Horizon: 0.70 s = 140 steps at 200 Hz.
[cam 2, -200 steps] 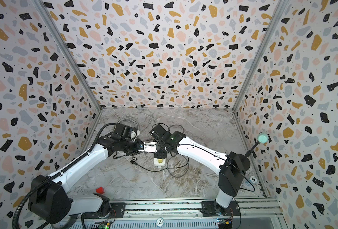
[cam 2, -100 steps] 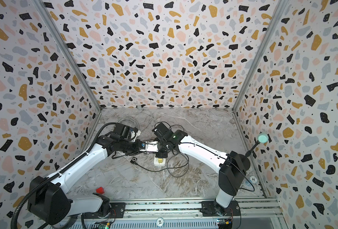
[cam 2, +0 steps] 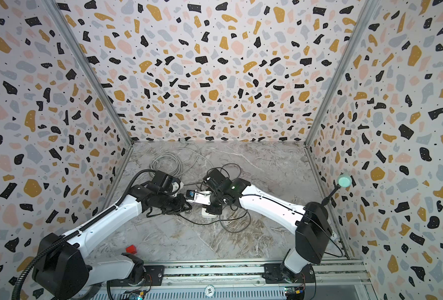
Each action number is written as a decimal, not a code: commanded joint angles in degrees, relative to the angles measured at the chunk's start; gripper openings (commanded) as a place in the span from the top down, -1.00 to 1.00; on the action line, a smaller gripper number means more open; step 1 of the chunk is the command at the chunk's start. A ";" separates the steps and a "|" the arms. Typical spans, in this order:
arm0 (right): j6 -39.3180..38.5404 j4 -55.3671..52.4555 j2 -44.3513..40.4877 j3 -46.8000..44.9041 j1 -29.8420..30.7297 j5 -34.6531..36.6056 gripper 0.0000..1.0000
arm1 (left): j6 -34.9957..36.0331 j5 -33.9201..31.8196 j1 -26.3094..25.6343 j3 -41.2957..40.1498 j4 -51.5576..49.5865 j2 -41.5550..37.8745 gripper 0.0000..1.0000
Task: Charge mp3
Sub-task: Insert the charging cable into the MP3 player, then place the MP3 player at the center of the board.
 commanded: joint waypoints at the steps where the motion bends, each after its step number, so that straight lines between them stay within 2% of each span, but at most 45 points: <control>1: 2.72 2.44 -7.49 -2.38 -0.21 -1.29 1.00 | -3.04 -4.30 -0.38 -5.22 -0.62 -1.16 1.00; 25: 2.99 1.83 -9.31 -3.58 -0.26 -0.91 1.00 | -2.95 -7.66 -0.60 -7.89 -0.85 -0.60 1.00; 86: 2.69 2.50 -6.44 -0.56 -0.24 -1.35 1.00 | -4.41 -12.44 -1.44 -13.24 1.88 0.92 1.00; 118: 2.37 2.16 -5.64 0.54 -0.20 -2.43 1.00 | -6.44 -11.51 -1.43 -14.96 6.35 2.22 0.34; 140: 2.12 1.95 -6.58 0.72 -1.25 -3.29 1.00 | -6.11 -12.83 -1.40 -8.27 3.42 1.20 0.00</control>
